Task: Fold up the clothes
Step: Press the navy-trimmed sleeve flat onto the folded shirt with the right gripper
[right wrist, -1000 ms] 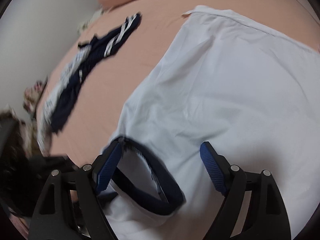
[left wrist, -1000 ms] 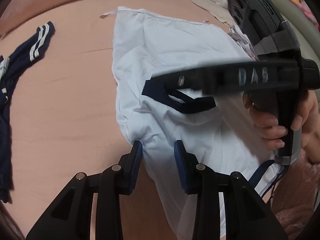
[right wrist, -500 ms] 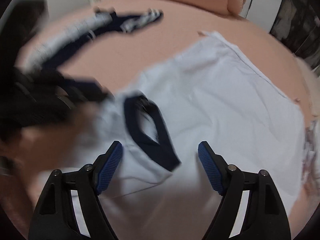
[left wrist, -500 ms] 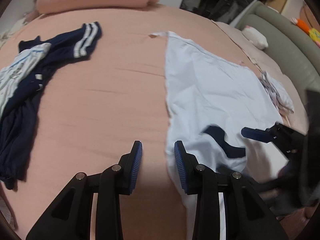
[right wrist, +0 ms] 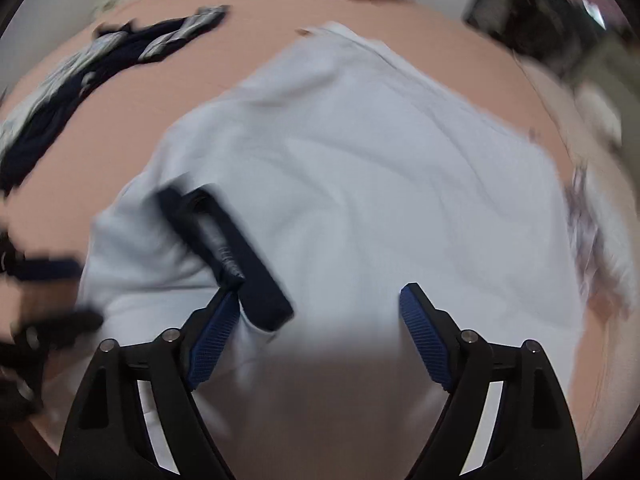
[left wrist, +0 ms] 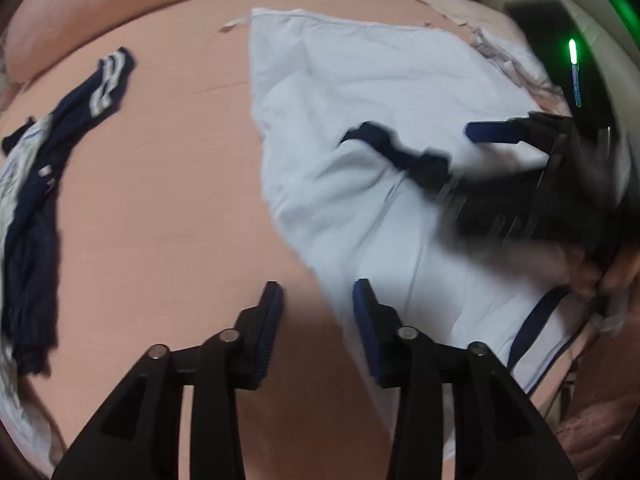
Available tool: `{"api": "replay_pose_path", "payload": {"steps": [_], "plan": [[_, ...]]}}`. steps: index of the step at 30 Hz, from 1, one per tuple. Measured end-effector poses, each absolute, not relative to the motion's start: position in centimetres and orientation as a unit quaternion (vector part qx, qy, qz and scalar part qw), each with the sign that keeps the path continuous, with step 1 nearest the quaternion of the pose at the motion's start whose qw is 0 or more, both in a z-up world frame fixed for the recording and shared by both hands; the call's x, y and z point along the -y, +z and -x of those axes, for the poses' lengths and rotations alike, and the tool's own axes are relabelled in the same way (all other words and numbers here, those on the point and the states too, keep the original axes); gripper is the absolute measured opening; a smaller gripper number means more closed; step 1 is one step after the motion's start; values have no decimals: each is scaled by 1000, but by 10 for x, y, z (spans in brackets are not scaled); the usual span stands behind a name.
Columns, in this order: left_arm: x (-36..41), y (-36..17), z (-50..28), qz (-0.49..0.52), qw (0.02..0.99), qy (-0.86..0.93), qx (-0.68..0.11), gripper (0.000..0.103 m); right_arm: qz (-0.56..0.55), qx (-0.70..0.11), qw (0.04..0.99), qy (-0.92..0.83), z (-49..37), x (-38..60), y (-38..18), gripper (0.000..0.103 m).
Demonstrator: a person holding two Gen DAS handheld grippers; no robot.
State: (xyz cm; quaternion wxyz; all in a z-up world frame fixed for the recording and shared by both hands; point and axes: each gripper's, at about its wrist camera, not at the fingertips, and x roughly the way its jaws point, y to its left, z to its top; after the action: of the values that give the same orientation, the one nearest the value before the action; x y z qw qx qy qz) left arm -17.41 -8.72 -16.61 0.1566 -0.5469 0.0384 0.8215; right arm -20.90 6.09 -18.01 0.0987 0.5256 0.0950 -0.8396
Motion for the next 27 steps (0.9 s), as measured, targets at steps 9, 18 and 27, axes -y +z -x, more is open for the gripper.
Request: {"api": "replay_pose_path", "payload": {"steps": [9, 18, 27], "plan": [[101, -145, 117, 500, 88, 857, 84, 39, -512, -79, 159, -840, 124, -73, -158, 84], [64, -175, 87, 524, 85, 845, 67, 33, -522, -59, 105, -844, 69, -102, -175, 84], [100, -172, 76, 524, -4, 847, 93, 23, -519, -84, 80, -847, 45, -125, -183, 90]]}}
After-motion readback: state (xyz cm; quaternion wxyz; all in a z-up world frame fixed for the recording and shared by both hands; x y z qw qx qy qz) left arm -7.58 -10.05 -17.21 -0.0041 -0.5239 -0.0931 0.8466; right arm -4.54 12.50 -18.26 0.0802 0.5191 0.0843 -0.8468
